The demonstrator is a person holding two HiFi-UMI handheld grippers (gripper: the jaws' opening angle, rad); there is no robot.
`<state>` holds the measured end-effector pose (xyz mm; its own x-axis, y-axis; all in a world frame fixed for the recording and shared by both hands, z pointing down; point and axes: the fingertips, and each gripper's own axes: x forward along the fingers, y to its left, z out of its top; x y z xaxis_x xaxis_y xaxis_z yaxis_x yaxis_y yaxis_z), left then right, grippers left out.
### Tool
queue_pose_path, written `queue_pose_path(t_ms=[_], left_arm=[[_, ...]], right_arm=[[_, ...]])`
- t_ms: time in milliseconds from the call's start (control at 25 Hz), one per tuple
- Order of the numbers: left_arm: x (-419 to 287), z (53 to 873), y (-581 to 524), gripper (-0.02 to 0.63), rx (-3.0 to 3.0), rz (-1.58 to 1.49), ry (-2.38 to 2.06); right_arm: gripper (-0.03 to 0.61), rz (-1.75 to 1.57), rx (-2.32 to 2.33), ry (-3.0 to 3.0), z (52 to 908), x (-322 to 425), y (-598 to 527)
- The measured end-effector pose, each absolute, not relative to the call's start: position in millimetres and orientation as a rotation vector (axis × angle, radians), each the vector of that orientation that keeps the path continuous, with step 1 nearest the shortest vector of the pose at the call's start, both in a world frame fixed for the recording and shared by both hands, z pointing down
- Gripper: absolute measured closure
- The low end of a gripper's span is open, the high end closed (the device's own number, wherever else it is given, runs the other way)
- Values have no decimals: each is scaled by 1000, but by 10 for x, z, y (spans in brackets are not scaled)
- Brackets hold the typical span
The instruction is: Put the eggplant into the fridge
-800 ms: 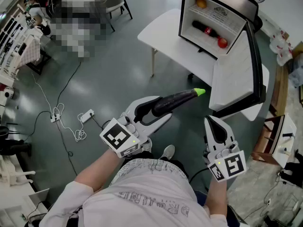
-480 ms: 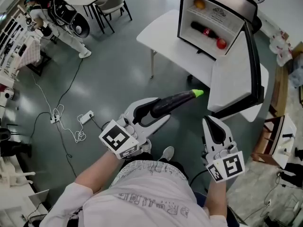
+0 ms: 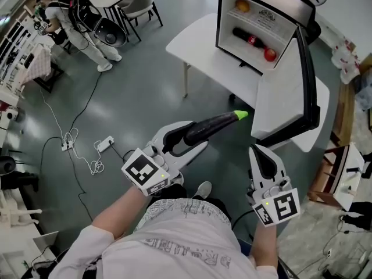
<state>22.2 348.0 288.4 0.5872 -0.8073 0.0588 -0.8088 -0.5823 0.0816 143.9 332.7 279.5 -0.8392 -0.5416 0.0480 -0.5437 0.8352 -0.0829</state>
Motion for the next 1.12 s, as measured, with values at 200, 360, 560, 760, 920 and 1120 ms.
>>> queue_pose_path(t_ms=[200,360,560,760,920,1120], left_arm=[[247,2943,3412,400,2686,28,-1417],[220,2987,3343,400,2673,29,-1438],[181,3011,3202,400,2665,18,-1453],[89,3085,2977,400,2653,10,-1461],[15,3154,2749,400,2649,6,-1456],[-142,3254,2372,400,2648,14,-1432]], right_arm=[[575,155,853,-2994,2871,1481,3254],[575,151,833,-2999,2893,1470,3177],[575,144,827,-2994,2899,1464,3037],[575,136,828,-2990,2930,1407,2825],[575,143,835,-2984,2997,1339,2614],[575,166,851,-2973,3112,1160,2248]])
